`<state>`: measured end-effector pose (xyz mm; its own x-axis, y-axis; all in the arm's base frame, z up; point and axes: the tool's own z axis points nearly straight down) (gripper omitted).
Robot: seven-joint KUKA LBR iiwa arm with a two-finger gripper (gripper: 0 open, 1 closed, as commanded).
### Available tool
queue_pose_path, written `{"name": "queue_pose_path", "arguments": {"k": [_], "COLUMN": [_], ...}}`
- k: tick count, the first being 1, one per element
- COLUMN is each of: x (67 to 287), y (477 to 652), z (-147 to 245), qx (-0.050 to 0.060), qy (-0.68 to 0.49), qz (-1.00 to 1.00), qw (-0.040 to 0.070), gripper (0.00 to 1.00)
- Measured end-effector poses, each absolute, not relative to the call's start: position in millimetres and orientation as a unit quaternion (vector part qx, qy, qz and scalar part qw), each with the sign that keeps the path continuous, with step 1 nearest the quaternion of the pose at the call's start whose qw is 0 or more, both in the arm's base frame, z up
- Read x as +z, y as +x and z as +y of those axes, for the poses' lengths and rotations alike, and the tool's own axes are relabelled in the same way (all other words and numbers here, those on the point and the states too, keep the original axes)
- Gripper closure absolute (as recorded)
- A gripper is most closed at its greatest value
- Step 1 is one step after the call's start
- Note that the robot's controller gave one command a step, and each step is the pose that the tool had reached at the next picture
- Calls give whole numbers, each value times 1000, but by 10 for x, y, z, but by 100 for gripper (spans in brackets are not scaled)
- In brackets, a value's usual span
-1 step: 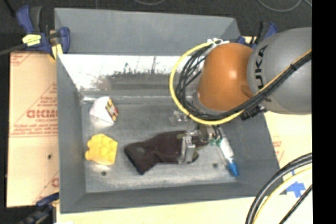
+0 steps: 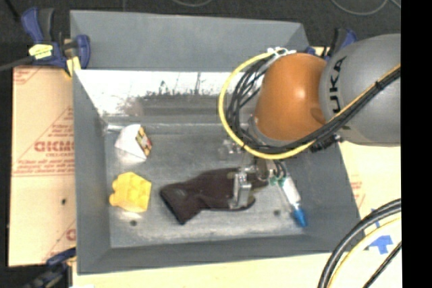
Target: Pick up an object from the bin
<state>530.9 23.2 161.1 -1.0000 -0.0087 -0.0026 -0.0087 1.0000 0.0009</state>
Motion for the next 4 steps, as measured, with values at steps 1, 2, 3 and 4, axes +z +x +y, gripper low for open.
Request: {"name": "queue_pose_path", "arguments": {"k": [1, 2, 3, 4], "x": [1490, 889, 710, 710], "y": [5327, 5291, 5333, 5332], "z": [237, 390, 255, 257], "qx": [-1, -1, -2, -2], "qy": [-26, -113, -412, -412], "qz": [1000, 994, 911, 911], "qw": [4, 5, 7, 7], "gripper": [0, 0, 100, 100]}}
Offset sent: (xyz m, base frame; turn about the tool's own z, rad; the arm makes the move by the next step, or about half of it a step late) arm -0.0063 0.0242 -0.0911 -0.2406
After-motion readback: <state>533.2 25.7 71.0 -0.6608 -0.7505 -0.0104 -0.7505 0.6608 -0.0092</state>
